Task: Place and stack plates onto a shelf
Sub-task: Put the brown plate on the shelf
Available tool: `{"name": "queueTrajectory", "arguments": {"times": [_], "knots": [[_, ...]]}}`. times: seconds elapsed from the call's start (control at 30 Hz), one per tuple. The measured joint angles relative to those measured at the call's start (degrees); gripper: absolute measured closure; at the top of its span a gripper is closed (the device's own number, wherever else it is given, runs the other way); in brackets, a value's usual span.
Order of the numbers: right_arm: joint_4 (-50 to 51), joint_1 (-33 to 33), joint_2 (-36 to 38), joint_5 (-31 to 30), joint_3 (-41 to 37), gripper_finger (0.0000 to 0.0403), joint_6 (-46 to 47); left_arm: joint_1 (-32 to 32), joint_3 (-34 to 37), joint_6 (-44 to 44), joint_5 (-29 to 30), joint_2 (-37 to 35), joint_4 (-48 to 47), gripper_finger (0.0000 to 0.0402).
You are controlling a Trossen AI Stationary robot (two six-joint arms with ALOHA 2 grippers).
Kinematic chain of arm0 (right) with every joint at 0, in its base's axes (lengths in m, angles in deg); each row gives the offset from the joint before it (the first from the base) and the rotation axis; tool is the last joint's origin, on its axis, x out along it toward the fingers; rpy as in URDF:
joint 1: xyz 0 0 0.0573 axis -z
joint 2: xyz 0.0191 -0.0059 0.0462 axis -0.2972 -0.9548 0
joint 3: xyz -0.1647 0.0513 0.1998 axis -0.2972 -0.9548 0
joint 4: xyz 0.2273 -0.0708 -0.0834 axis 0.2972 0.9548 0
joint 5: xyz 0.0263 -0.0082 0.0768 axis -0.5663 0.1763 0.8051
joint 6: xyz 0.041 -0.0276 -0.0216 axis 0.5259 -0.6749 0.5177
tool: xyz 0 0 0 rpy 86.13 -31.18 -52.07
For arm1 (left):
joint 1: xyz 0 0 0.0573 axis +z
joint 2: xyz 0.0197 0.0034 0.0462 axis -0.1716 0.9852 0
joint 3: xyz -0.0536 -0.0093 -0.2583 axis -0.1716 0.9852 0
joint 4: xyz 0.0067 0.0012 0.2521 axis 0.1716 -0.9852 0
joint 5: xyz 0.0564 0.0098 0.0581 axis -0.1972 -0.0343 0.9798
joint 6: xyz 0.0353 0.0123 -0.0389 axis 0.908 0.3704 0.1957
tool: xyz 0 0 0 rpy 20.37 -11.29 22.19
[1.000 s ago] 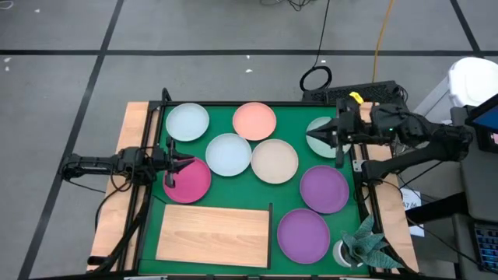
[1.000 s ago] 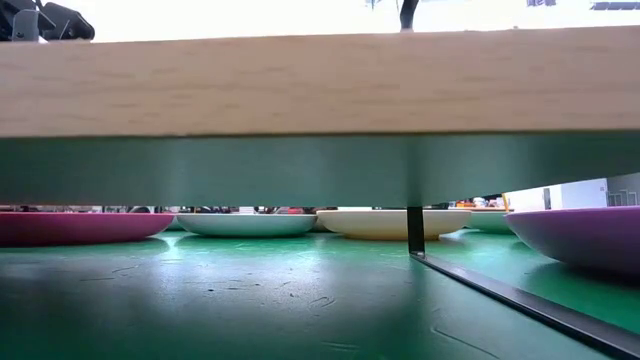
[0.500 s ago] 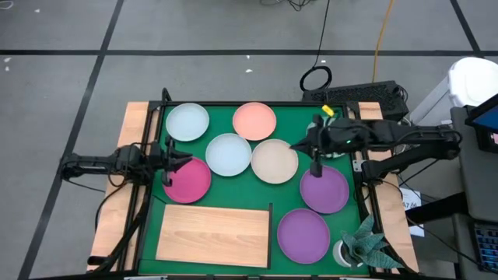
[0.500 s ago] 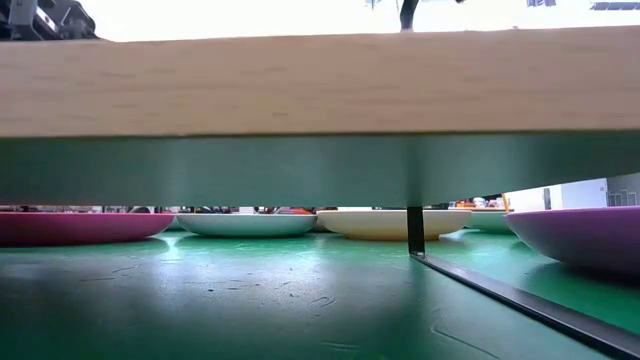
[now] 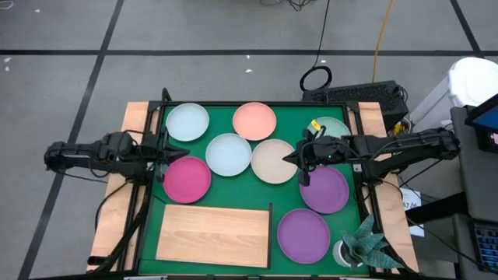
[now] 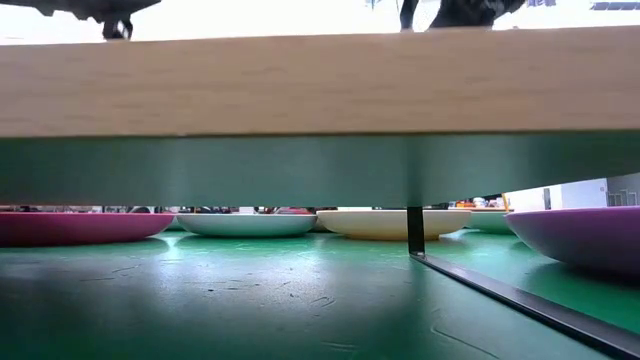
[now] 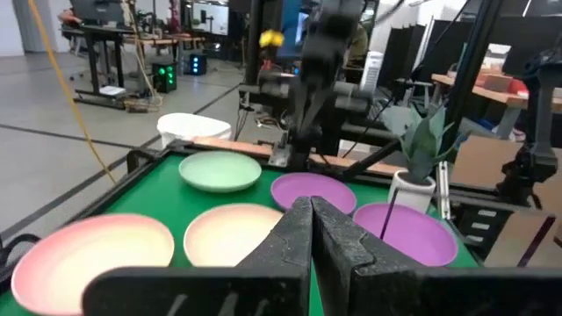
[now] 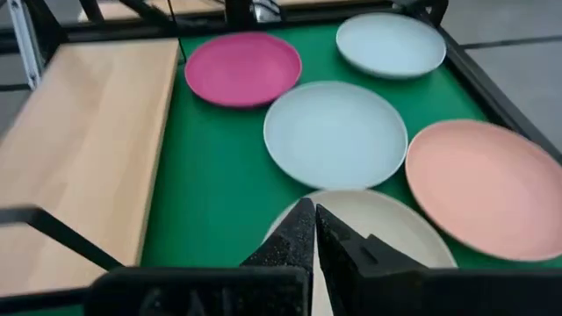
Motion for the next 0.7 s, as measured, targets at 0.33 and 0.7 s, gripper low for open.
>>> {"name": "queueTrajectory", "arguments": {"times": [0.33,0.7], "knots": [[-0.66,-0.33,0.0,0.15,-7.04,0.0403,3.57,-2.16,-22.83,2.77,1.19,17.27,-18.57,0.0397],[-0.57,-3.06,-2.33,1.66,-7.33,0.0375,6.99,-4.58,-27.76,2.4,3.07,29.02,-22.54,0.0398]]}}
